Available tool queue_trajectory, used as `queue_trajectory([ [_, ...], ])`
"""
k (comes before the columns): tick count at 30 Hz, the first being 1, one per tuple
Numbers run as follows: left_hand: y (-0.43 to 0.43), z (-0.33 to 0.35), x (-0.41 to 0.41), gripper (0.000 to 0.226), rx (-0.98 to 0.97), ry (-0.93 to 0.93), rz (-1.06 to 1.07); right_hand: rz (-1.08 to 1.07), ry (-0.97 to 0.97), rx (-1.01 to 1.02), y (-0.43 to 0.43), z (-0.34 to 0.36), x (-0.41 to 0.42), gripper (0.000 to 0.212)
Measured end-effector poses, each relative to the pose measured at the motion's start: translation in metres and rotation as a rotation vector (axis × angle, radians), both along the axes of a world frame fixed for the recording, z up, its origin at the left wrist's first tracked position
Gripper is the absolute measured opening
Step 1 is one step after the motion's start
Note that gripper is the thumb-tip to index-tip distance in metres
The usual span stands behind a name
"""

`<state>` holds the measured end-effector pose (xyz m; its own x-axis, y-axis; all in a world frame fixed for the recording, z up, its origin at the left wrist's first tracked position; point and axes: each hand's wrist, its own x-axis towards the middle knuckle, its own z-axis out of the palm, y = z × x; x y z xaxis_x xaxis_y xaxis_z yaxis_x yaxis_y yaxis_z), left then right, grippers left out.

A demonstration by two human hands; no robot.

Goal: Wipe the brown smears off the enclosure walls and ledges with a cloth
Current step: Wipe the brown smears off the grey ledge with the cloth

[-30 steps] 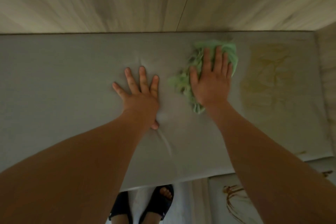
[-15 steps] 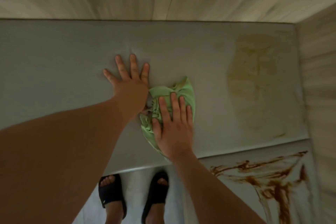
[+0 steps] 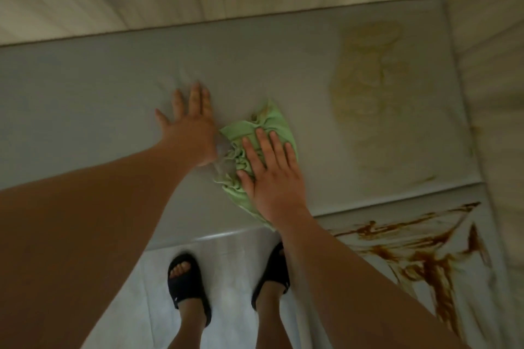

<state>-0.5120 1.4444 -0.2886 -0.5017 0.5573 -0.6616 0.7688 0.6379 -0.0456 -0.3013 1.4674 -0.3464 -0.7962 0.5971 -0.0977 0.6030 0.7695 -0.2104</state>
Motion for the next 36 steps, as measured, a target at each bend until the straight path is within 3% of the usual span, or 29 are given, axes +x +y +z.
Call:
queue_trajectory([
  [3, 0.012, 0.004, 0.031, 0.110, 0.108, -0.086, 0.153, -0.112, -0.032, 0.013, 0.027, 0.003, 0.040, 0.066],
  [11, 0.079, -0.008, 0.124, 0.098, 0.308, -0.088, -0.155, -0.146, -0.221, 0.024, 0.118, 0.009, 0.141, 0.069],
  [17, 0.121, -0.020, 0.158, 0.115, 0.107, -0.070, -0.178, -0.196, -0.420, 0.095, 0.210, 0.025, 0.227, 0.071],
  [20, 0.128, -0.020, 0.160, 0.115, 0.040, -0.062, -0.186, -0.206, -0.416, 0.058, 0.212, 0.029, 0.226, 0.070],
  [24, 0.133, -0.019, 0.162, 0.110, 0.003, -0.044, -0.198, -0.719, -0.114, -0.049, 0.176, 0.035, 0.175, 0.063],
  [27, 0.132, -0.024, 0.164, 0.108, 0.009, -0.021, -0.211, -1.131, 0.019, -0.162, 0.158, 0.037, 0.140, 0.045],
  [30, 0.133, -0.025, 0.166, 0.107, -0.005, -0.012, -0.211, -1.371, 0.107, -0.259, 0.152, 0.036, 0.133, 0.039],
  [34, 0.135, -0.022, 0.167, 0.107, -0.043, -0.014, -0.220, -1.105, 0.059, -0.201, 0.145, 0.034, 0.162, 0.030],
  [36, 0.138, -0.022, 0.166, 0.107, -0.055, -0.012, -0.217, -0.945, 0.029, -0.145, 0.153, 0.033, 0.188, 0.039],
])
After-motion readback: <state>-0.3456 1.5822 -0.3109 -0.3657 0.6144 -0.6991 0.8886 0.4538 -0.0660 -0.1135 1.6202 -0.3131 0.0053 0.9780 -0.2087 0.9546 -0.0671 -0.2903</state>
